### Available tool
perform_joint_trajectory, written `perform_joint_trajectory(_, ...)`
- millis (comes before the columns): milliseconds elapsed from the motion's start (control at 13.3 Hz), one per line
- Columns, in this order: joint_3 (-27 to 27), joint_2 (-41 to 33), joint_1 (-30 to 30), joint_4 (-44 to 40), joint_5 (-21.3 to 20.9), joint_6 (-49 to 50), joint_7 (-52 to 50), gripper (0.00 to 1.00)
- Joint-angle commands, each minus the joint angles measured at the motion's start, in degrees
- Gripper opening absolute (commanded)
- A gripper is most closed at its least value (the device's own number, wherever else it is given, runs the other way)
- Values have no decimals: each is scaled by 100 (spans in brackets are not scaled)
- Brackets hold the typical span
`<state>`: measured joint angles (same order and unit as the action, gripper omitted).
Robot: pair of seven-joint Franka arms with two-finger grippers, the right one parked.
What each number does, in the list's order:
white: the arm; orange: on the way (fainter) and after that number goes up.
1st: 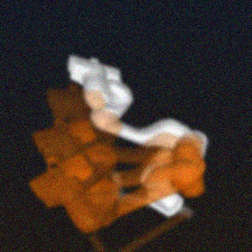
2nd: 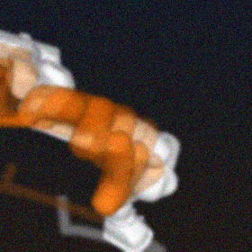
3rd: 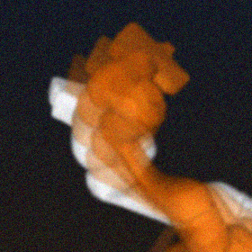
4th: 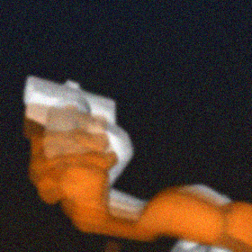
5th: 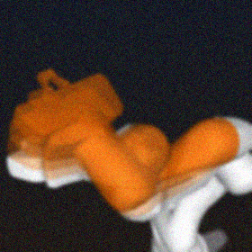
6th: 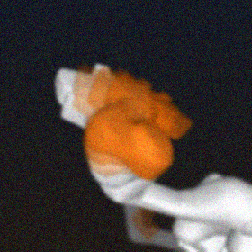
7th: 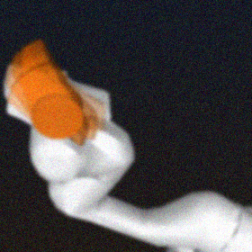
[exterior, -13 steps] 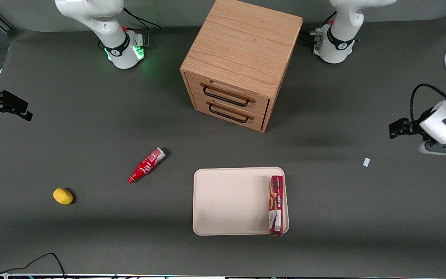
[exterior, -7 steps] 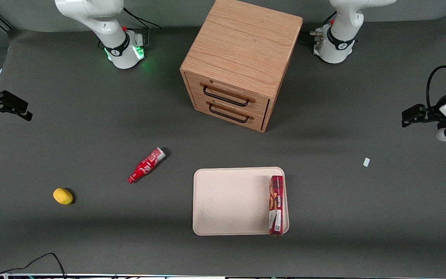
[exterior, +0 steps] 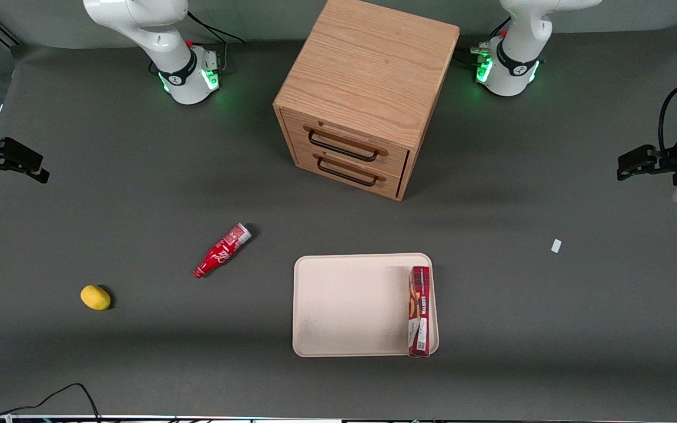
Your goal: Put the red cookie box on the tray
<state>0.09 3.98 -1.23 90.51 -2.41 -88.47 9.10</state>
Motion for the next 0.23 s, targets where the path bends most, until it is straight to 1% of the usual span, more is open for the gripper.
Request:
perform_joint_trajectory(0,-18,94,-18,-200,4,155,-5,100)
perform_joint_trajectory(150,-18,94,-18,-200,4,155,-5,100)
